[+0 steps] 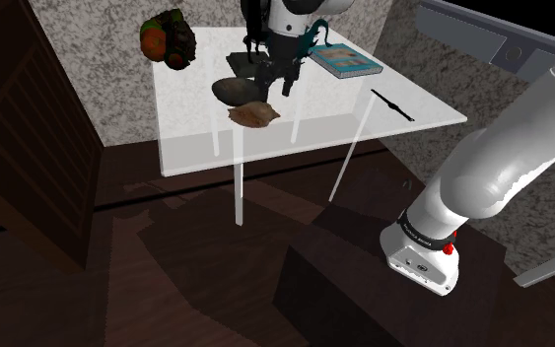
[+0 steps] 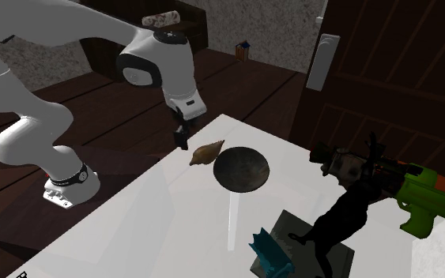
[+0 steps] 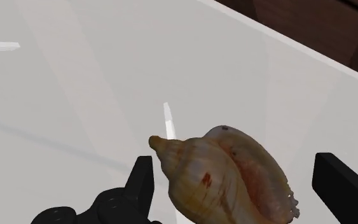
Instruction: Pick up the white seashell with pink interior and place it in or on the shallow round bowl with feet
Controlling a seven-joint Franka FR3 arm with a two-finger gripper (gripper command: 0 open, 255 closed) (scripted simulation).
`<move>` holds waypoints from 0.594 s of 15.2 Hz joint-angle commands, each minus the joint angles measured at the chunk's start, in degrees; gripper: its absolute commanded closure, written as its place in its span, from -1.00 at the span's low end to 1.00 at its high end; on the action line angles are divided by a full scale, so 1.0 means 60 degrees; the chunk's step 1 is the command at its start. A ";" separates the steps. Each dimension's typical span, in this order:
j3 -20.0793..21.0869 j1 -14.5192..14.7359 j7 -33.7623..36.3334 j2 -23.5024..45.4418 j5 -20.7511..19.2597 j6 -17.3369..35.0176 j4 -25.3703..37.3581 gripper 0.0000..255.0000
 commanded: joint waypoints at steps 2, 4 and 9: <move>0.0127 0.0063 0.0356 0.1116 -0.0142 0.0321 0.0891 -1.00; 0.0159 0.0096 0.0454 0.1465 -0.0186 0.0515 0.1070 -1.00; 0.0196 0.0138 0.0444 0.1690 -0.0160 0.1133 0.0681 -1.00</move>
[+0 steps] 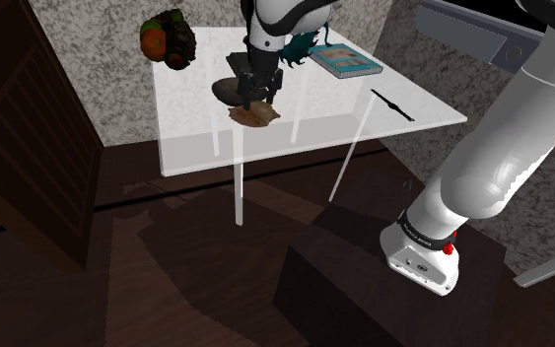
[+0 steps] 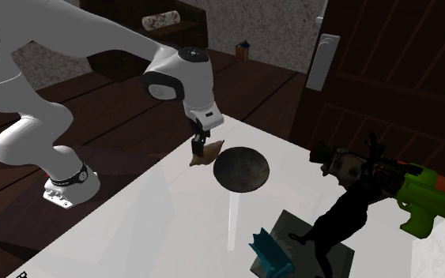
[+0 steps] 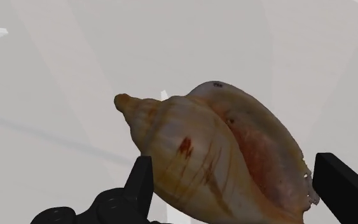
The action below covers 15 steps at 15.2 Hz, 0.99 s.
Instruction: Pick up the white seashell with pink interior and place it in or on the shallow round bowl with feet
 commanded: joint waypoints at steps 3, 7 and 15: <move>0.0036 0.0053 0.0016 0.0164 0.0024 0.0320 -0.0203 -1.00; 0.0029 0.0060 0.0016 0.0164 0.0025 0.0320 -0.0203 -1.00; 0.0040 0.0063 0.0021 0.0156 0.0026 0.0425 -0.0312 1.00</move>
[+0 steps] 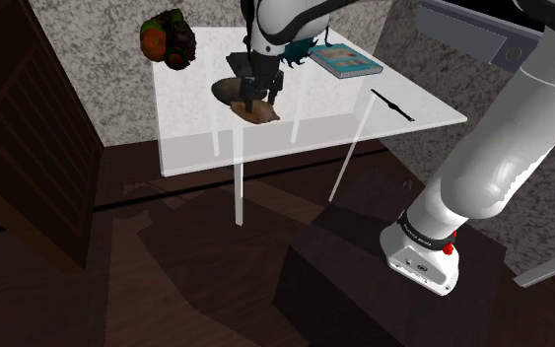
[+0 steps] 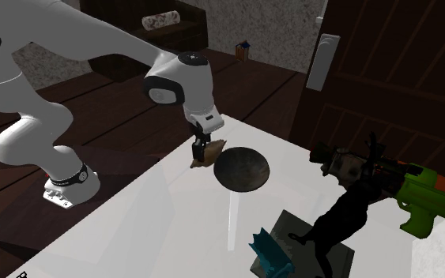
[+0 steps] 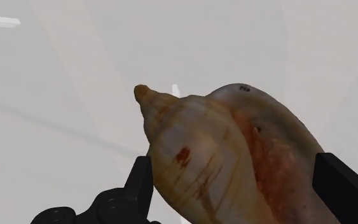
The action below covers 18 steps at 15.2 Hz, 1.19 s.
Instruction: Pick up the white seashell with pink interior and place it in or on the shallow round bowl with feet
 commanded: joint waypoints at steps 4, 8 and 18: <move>0.0169 0.0158 0.0188 0.0503 0.0429 -0.0047 0.0352 1.00; 0.0106 0.0015 0.0022 -0.0065 0.0459 -0.0506 0.0230 1.00; 0.0084 -0.0005 0.0159 -0.0447 0.0413 -0.1738 0.1087 1.00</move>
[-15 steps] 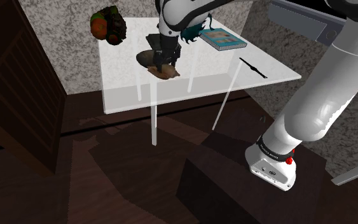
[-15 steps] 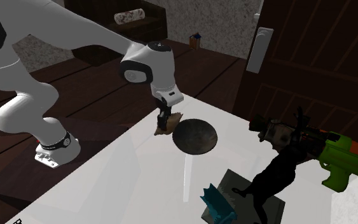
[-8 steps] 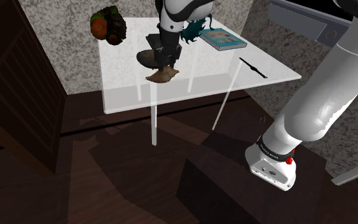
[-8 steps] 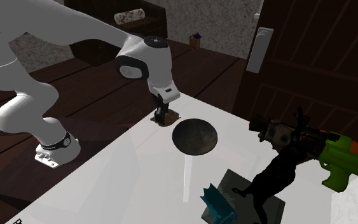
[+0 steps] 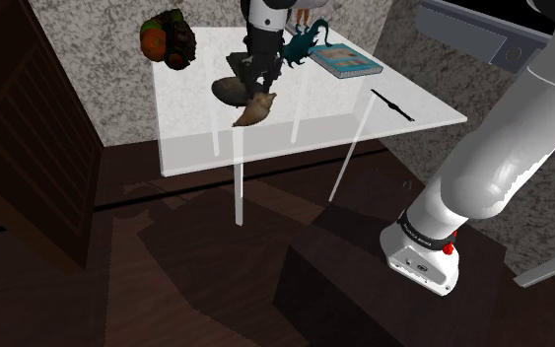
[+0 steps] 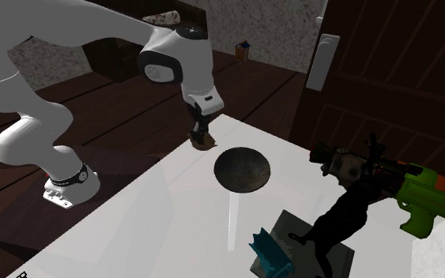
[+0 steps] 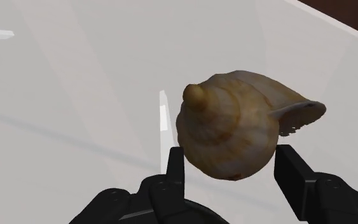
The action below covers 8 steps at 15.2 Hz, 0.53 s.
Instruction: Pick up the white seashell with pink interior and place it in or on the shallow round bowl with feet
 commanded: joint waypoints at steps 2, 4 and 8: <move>-0.0019 -0.0018 0.0023 -0.0077 -0.0015 -0.0404 0.0326 1.00; -0.0023 -0.0022 0.0051 -0.0122 -0.0024 -0.0653 0.0531 1.00; -0.0031 -0.0029 0.0107 -0.0188 -0.0040 -0.1153 0.0968 1.00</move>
